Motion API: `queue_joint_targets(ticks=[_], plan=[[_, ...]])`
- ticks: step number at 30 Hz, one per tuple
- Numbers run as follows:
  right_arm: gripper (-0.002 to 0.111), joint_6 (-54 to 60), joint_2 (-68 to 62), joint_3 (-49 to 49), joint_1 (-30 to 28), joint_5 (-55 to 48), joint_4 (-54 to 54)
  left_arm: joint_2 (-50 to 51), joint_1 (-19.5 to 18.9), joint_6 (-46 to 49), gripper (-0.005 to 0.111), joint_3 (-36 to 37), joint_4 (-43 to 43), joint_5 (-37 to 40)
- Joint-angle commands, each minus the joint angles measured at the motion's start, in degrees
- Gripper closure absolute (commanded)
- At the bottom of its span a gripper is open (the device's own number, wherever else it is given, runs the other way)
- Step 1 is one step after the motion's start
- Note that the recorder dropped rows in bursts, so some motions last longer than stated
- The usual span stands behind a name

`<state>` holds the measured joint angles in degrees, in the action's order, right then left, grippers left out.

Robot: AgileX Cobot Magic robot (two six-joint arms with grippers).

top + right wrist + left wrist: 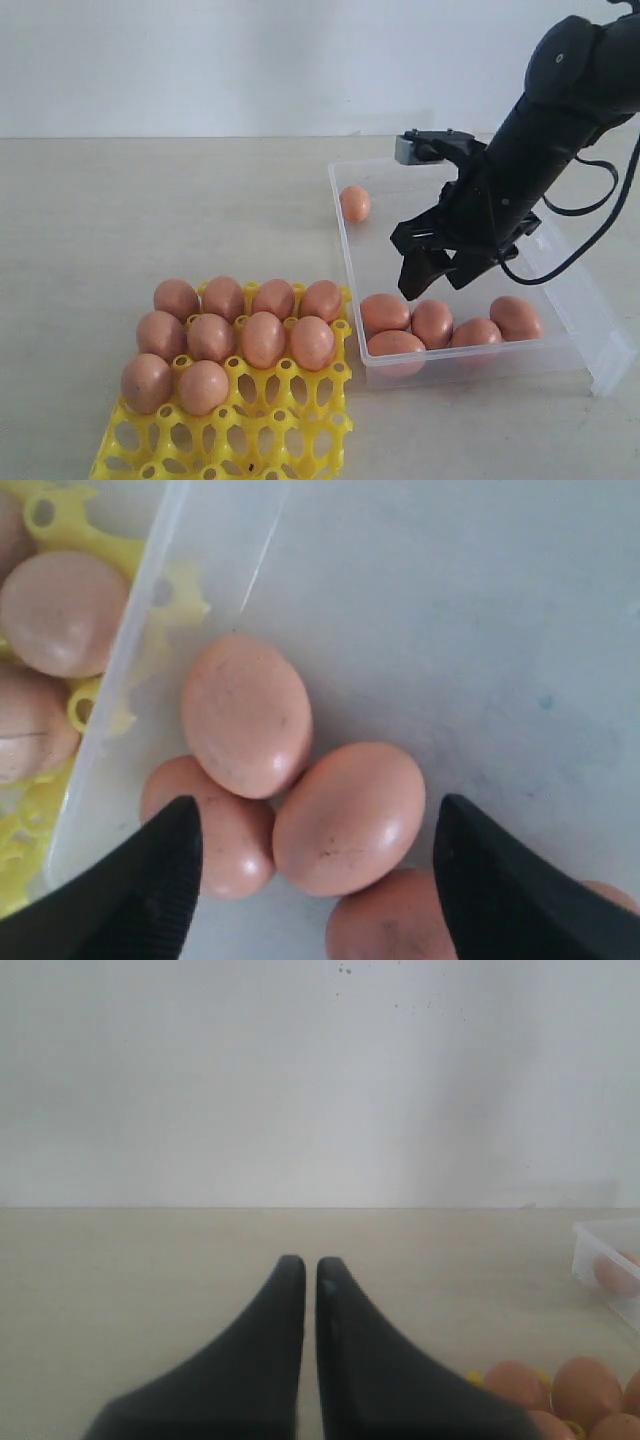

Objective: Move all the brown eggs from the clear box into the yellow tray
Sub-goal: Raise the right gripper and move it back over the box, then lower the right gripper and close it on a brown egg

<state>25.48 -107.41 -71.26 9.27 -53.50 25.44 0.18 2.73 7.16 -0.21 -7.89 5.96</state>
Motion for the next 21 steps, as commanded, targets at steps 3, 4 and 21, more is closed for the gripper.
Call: queue_joint_targets(ticks=[3, 4, 21], plan=[[0.05, -2.46, -3.69, -0.28, 0.11, -0.09, -0.53, -0.18, -0.15, 0.17, 0.103, 0.21, -0.02, 0.05], [0.05, -2.58, -4.01, -0.28, 0.11, -0.09, -0.53, -0.18, -0.15, 0.17, 0.103, 0.21, -0.02, 0.05], [0.05, -2.68, -8.76, -0.07, 0.11, 1.08, -0.3, -0.18, -0.15, 0.17, 0.103, 0.21, -0.02, -0.15]])
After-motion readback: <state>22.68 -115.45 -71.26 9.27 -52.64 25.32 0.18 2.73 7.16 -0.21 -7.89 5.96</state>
